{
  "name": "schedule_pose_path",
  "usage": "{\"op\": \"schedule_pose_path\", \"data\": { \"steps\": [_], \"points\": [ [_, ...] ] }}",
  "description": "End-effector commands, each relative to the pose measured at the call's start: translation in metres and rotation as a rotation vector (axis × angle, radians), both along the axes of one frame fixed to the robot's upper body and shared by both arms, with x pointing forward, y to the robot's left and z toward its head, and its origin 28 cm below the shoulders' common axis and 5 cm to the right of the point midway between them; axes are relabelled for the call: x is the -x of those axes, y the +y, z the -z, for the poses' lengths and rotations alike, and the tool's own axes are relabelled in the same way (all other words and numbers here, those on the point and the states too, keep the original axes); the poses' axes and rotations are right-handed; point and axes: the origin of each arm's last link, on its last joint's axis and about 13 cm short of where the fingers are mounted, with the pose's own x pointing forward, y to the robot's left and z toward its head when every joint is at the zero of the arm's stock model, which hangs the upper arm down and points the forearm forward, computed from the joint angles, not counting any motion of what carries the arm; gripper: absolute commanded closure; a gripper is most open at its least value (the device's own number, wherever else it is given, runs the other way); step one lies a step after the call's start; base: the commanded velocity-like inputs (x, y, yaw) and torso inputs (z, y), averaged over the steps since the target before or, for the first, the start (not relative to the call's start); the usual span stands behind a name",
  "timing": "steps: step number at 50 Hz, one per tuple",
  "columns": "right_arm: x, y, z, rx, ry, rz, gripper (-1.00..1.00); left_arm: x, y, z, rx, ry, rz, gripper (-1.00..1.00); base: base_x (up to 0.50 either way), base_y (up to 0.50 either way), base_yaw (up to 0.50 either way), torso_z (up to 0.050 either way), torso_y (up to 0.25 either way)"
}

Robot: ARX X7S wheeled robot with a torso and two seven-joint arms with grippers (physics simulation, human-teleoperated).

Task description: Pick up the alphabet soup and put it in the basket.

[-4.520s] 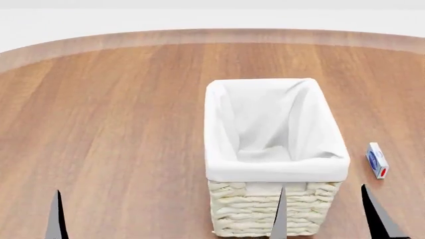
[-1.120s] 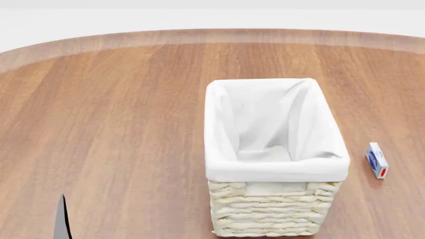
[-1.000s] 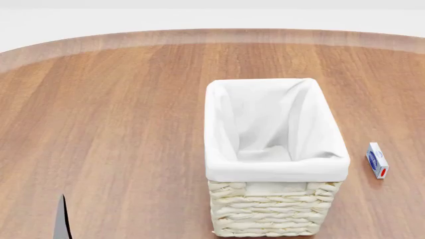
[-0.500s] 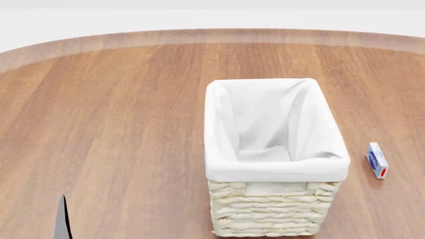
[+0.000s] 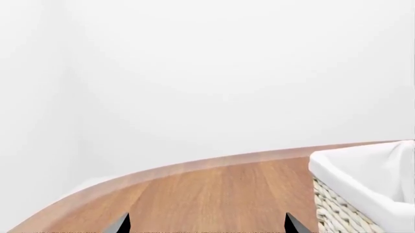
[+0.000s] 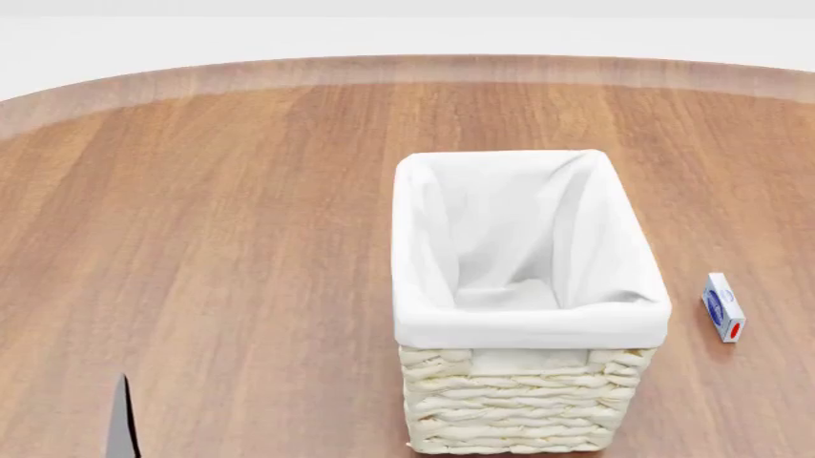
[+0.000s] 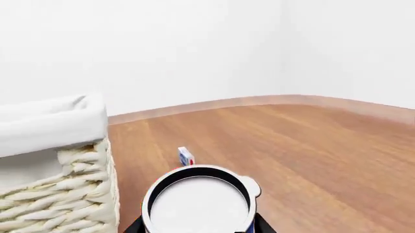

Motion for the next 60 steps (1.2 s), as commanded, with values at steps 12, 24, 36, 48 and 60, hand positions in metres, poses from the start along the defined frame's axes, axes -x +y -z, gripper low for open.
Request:
{"op": "schedule_pose_path", "data": {
  "steps": [12, 24, 36, 48, 60],
  "points": [
    [-0.015, 0.004, -0.103, 0.124, -0.196, -0.042, 1.0, -0.001, 0.001, 0.001, 0.005, 0.003, 0.0, -1.0, 0.0, 0.0, 0.0, 0.0, 0.0],
    [-0.044, 0.017, -0.143, 0.169, -0.259, -0.111, 1.0, -0.001, 0.001, 0.002, 0.005, 0.006, -0.001, -1.0, 0.0, 0.0, 0.0, 0.0, 0.001],
    [-0.086, 0.037, -0.171, 0.165, -0.277, -0.238, 1.0, -0.002, 0.001, 0.003, 0.006, 0.008, -0.001, -1.0, 0.0, 0.0, 0.0, 0.0, 0.0],
    [-0.127, 0.046, -0.18, 0.159, -0.286, -0.317, 1.0, -0.003, 0.002, 0.005, 0.009, 0.011, -0.003, -1.0, 0.0, 0.0, 0.0, 0.0, 0.001],
    [-0.179, 0.06, -0.193, 0.191, -0.27, -0.381, 1.0, -0.004, 0.004, 0.005, 0.014, 0.012, -0.007, -1.0, 0.0, 0.0, 0.0, 0.0, 0.001]
  ]
}}
